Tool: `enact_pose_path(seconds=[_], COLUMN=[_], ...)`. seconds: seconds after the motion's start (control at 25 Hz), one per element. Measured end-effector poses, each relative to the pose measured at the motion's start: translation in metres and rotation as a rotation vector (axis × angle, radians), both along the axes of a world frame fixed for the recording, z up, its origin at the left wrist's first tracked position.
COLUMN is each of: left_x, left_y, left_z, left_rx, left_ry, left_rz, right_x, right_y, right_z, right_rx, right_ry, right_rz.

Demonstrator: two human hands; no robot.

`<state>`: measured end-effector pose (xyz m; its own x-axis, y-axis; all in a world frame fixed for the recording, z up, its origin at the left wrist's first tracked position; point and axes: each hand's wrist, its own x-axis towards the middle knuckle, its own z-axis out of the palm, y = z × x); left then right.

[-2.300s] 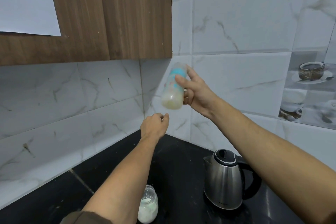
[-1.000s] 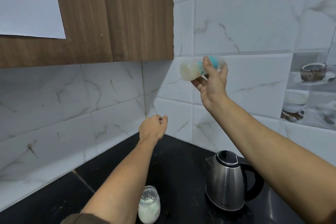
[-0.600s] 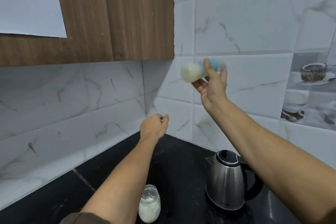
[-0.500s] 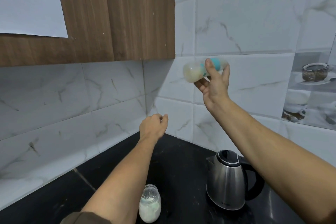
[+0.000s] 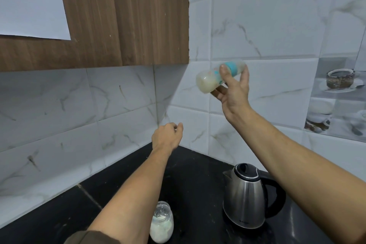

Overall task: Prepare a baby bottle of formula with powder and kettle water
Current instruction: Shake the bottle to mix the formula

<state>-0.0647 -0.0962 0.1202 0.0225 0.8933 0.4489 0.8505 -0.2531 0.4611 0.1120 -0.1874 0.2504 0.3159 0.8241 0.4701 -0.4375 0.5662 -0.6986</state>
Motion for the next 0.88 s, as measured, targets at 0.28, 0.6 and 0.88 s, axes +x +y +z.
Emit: enact_pose_path(seconds=[0.28, 0.6, 0.88], left_x=[0.007, -0.001, 0.0], left_y=[-0.003, 0.002, -0.002], left_z=[0.002, 0.0, -0.002], left_rx=[0.003, 0.0, 0.013], left_ry=[0.031, 0.002, 0.005], left_rz=[-0.007, 0.004, -0.004], right_x=[-0.009, -0.009, -0.011], right_y=[-0.017, -0.004, -0.001], right_z=[-0.01, -0.003, -0.013], right_rx=[0.003, -0.002, -0.026], right_ry=[-0.647, -0.18, -0.096], right_rz=[0.204, 0.11, 0.043])
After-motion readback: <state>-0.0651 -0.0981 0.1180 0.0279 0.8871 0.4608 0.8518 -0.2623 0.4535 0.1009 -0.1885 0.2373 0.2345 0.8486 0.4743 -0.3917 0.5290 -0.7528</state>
